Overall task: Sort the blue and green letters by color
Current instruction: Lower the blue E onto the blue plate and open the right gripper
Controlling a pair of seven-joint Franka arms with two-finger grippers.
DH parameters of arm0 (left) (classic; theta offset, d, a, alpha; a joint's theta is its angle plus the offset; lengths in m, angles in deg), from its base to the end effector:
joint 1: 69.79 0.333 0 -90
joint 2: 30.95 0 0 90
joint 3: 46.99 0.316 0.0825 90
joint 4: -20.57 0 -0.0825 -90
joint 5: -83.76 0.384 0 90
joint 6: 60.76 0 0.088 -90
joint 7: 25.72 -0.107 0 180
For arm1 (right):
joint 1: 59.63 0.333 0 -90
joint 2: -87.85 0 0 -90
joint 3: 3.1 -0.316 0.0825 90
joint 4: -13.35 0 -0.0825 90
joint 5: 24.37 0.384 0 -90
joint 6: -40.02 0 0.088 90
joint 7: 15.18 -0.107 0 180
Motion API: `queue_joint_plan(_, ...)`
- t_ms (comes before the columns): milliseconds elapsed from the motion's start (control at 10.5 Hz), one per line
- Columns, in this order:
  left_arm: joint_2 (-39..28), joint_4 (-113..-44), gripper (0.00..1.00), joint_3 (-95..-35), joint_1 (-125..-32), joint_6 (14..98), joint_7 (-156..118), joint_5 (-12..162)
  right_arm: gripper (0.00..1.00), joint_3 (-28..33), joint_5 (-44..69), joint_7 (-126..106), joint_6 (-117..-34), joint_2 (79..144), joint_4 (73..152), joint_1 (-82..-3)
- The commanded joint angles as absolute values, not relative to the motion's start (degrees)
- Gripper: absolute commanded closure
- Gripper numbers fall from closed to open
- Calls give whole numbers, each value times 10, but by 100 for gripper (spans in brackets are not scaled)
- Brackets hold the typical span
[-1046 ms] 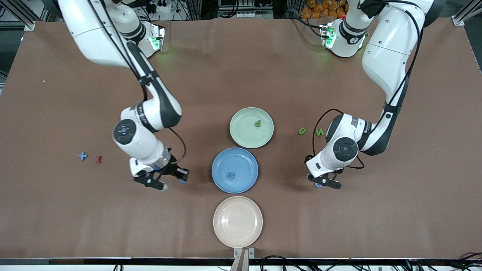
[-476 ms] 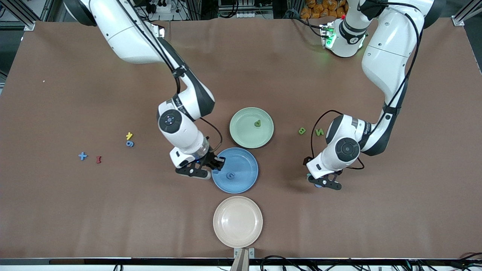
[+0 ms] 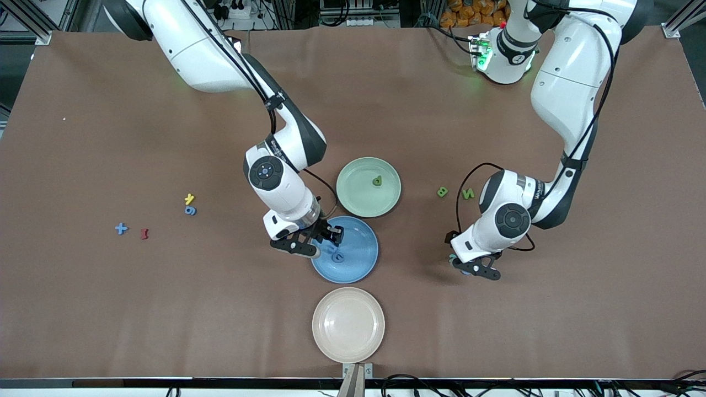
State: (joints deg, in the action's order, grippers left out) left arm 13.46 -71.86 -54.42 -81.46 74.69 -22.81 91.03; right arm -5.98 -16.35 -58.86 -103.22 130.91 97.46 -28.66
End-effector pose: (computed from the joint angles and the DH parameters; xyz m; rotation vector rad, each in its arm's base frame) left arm 0.6552 -0.2139 0.1717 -3.0964 0.5281 0.0252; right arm 0.6243 0.4084 0.2633 -2.8277 0.4135 -0.1960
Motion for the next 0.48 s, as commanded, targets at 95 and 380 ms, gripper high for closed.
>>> queue_joint_plan(95,133,-721,46,-545,-817,755,-227,869,0,-57,-205,-571,-990,1314,953,-301)
queue_joint_plan(380,133,-722,100,-544,-828,754,-204,844,0,-54,-209,-433,-901,1288,962,-343)
